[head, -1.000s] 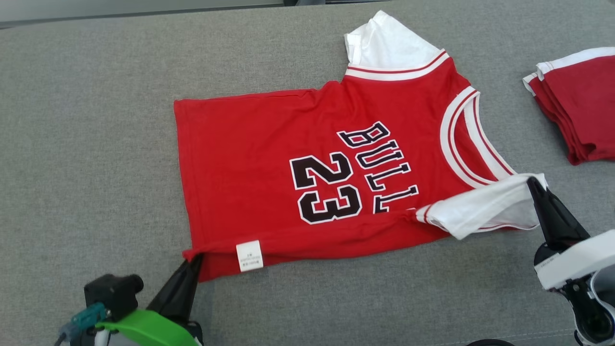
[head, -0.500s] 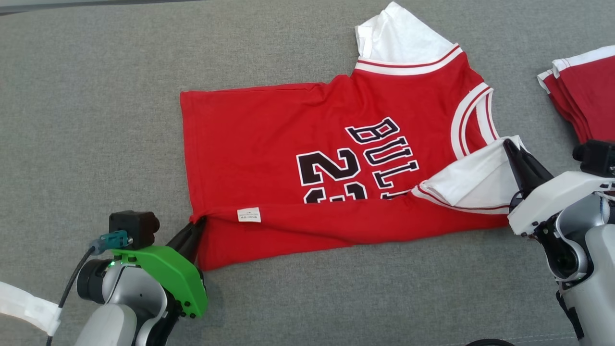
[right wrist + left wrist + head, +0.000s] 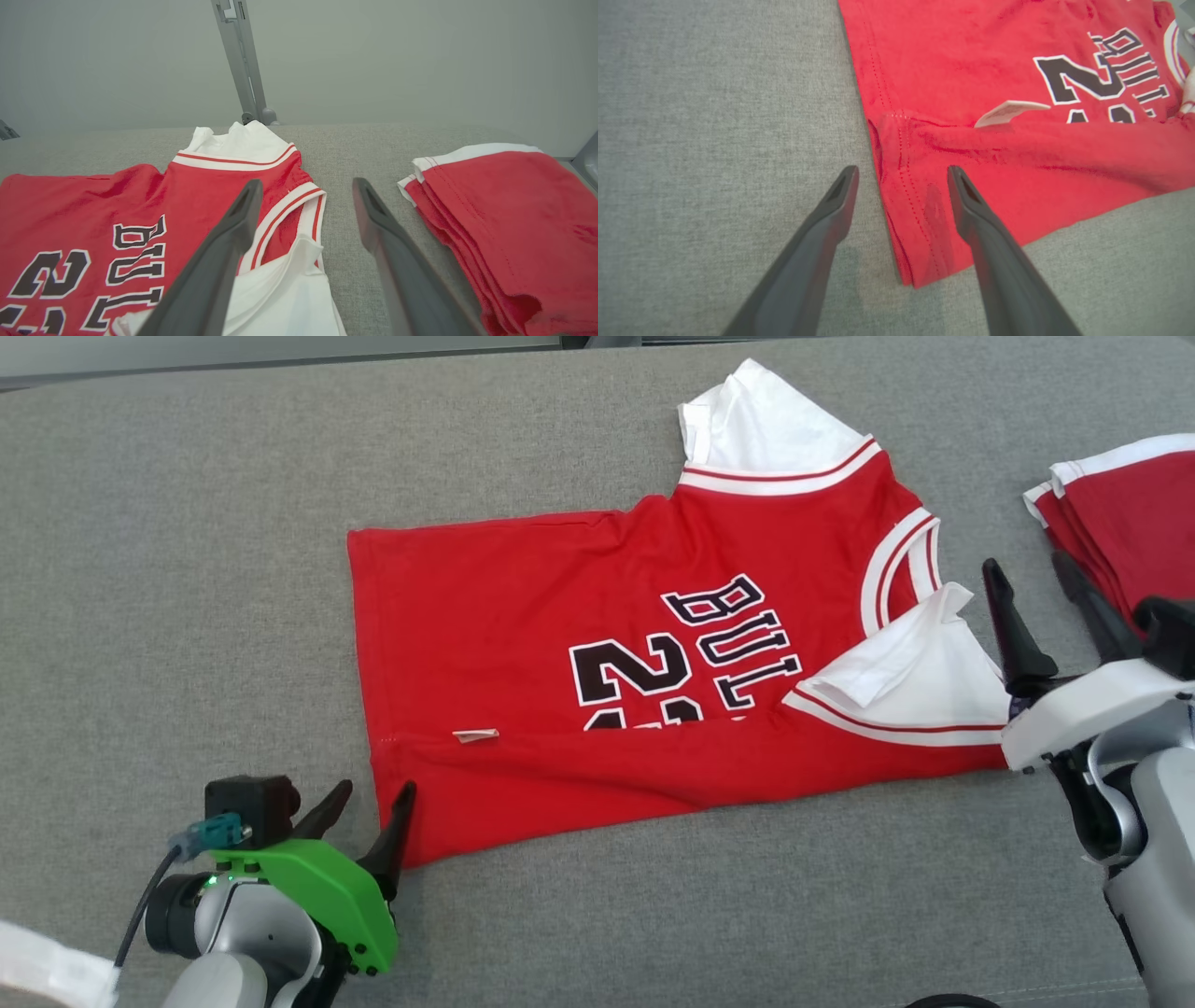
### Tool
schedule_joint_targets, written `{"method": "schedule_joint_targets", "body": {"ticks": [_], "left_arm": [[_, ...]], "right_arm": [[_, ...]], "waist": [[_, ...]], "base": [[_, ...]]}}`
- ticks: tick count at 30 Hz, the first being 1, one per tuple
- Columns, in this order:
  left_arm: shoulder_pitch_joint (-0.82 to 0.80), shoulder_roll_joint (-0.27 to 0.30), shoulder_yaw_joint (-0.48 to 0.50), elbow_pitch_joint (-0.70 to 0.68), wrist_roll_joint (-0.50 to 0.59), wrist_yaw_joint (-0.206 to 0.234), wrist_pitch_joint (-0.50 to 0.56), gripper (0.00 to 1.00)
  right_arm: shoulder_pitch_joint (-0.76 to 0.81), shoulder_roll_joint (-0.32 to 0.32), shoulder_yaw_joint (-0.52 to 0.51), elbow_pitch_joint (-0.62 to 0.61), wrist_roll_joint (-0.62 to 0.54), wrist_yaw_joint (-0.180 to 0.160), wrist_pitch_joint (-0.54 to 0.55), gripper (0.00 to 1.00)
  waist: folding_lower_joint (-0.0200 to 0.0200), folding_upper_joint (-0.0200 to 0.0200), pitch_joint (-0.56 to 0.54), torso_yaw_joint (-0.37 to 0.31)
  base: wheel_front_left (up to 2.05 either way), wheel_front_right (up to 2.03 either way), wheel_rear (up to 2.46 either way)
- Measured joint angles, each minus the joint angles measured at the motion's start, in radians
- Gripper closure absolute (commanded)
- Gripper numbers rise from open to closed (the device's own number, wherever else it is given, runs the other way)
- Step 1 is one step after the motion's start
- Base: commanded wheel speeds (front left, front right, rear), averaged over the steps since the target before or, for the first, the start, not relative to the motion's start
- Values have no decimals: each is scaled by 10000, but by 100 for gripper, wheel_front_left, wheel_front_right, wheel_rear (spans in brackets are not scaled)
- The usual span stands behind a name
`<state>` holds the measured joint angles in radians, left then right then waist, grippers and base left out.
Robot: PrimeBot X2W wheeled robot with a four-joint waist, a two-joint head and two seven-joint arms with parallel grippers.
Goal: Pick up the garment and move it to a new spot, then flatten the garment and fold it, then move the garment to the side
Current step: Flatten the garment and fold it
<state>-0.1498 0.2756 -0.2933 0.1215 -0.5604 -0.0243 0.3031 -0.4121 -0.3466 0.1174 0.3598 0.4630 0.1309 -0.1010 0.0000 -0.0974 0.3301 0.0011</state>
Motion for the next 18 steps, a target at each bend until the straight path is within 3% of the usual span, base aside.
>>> {"method": "schedule_joint_targets", "body": {"ticks": [7, 11, 15, 18], "left_arm": [[1000, -115, 332, -826, 640, 451, -2272, 0], [1752, -341, 38, -734, 1417, 692, -3871, 0], [2222, -548, -203, -403, 1873, 861, -4936, 0], [2580, -750, -263, -71, 1871, 859, -5315, 0]], "right_arm": [[1153, -199, -930, -851, -2121, 0, -1446, 0], [2589, 433, -1900, -2117, -3655, 0, -1578, 0], [3767, 1214, -2460, -3310, -4291, 0, -1615, 0], [4774, 1666, -2698, -3496, -4554, 0, -1616, 0]], "waist": [[0, 0, -560, -107], [-1, 0, -1108, -172], [-1, -1, -1570, -219], [-1, -2, -1906, -250]], "base": [[0, 0, 0], [0, 0, 0], [0, 0, 0], [0, 0, 0]]}}
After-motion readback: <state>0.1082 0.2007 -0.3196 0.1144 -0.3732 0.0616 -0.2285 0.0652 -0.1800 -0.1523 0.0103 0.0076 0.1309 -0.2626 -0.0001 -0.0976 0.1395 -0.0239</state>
